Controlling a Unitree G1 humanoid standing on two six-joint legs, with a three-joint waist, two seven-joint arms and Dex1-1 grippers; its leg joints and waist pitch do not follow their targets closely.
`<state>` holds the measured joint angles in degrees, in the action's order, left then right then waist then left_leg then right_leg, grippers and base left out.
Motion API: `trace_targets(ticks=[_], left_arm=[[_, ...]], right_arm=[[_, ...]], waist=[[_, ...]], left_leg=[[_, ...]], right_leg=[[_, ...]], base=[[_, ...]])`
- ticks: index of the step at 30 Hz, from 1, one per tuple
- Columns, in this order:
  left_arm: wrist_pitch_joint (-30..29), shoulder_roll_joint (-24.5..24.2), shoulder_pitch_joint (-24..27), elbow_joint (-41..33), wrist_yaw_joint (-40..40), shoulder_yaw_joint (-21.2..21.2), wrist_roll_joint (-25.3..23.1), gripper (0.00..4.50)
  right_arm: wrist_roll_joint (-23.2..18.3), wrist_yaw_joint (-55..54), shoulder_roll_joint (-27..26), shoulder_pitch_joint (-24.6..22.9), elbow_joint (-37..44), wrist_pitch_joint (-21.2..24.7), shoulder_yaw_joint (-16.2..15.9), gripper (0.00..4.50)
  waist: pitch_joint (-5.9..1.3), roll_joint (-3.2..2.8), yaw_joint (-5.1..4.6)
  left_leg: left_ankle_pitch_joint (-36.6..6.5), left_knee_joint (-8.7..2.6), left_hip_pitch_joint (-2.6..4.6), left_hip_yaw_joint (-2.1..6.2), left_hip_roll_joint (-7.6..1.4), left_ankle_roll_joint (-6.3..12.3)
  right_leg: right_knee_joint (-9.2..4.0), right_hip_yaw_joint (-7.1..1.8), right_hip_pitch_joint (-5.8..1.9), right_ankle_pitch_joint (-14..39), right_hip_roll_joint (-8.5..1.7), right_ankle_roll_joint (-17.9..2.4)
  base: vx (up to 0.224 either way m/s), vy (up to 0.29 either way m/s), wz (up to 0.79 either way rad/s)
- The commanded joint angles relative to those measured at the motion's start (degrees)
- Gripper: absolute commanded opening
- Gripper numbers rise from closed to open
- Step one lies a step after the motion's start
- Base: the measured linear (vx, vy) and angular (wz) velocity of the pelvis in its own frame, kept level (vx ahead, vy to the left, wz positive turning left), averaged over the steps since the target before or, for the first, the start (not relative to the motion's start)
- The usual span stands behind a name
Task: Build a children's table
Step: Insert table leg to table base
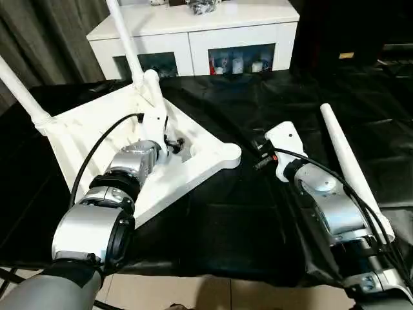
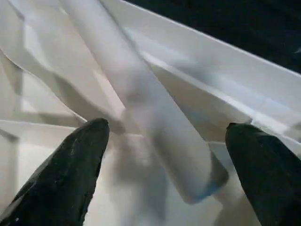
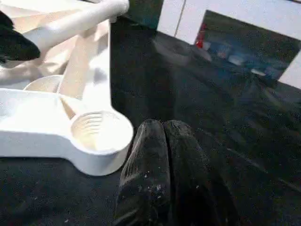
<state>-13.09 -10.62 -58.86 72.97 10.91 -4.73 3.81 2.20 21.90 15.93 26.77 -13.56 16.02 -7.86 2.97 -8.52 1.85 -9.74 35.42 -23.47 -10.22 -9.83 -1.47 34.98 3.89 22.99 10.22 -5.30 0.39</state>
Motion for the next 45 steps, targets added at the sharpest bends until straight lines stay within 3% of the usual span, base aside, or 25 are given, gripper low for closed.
trace_targets(ticks=[1,8,16,34,35,38,41,45], left_arm=[[-0.4,-0.5,-1.0,0.9,-0.2,-0.7,-0.6,4.16],[-1.1,-0.6,-0.3,1.8,0.9,-1.1,-0.3,3.62],[0.3,-0.9,0.3,2.4,1.0,-0.6,-1.4,2.98],[0.7,-1.8,1.0,2.5,1.8,-1.3,-2.2,1.45],[1.3,-2.4,1.4,2.2,2.7,-0.5,-3.0,1.38],[3.7,-3.4,2.8,1.1,5.1,0.5,-3.7,1.33],[7.5,-4.3,4.6,-0.5,8.4,0.9,-3.8,1.32],[12.4,-7.8,9.2,-7.1,18.2,2.3,-3.6,1.32]], right_arm=[[-0.5,1.1,-0.2,-0.1,2.0,1.8,-1.2,0.00],[0.1,2.6,-0.3,0.0,3.2,3.8,-2.2,0.00],[0.3,2.9,-0.1,0.1,3.8,4.5,-2.5,0.00],[1.4,2.9,0.2,-0.1,3.5,3.8,-3.2,0.00],[1.6,2.8,0.2,-0.1,3.7,3.6,-3.3,0.00],[1.5,2.5,0.3,-0.2,3.6,3.1,-2.9,0.00],[1.4,2.2,0.3,-0.1,3.2,1.2,-2.3,0.00],[1.1,3.5,2.1,0.7,3.5,-6.4,-1.7,0.00]], waist=[[-4.47,0.62,-0.11],[-4.48,0.63,0.01],[-4.30,0.39,-0.07],[-4.07,0.39,-0.20],[-4.03,0.04,-0.26],[-4.05,0.25,-0.47],[-4.12,0.30,-0.40],[-4.31,0.61,-0.02]], left_leg=[[-17.4,-4.33,1.51,1.75,-2.05,3.55],[-16.4,-4.30,1.45,1.72,-2.10,3.79],[-18.2,-4.57,1.55,1.81,-2.14,2.87],[-19.8,-4.86,1.55,1.84,-2.22,2.07],[-20.3,-4.91,1.55,1.90,-2.23,1.92],[-20.1,-4.95,1.37,1.92,-2.13,1.92],[-19.8,-4.97,1.53,1.82,-2.25,2.30],[-18.4,-5.10,1.48,1.78,-2.65,2.78]], right_leg=[[-4.44,-1.59,-2.97,9.7,-2.96,-13.1],[-4.35,-1.66,-2.92,8.6,-3.11,-13.4],[-4.50,-1.70,-2.83,9.9,-3.06,-12.9],[-4.69,-1.78,-2.61,11.7,-3.09,-12.4],[-4.73,-1.78,-2.58,11.8,-3.07,-12.3],[-4.70,-1.79,-2.76,11.6,-3.15,-12.1],[-4.85,-1.86,-2.61,11.7,-3.23,-12.4],[-4.47,-1.99,-2.57,10.0,-3.47,-12.9]], base=[[0.000,0.000,0.00],[0.000,0.000,0.00],[0.000,0.000,0.00],[0.000,0.000,0.00],[0.000,0.000,0.00],[0.000,0.000,0.00],[0.000,0.000,0.00],[0.000,0.000,0.00]])
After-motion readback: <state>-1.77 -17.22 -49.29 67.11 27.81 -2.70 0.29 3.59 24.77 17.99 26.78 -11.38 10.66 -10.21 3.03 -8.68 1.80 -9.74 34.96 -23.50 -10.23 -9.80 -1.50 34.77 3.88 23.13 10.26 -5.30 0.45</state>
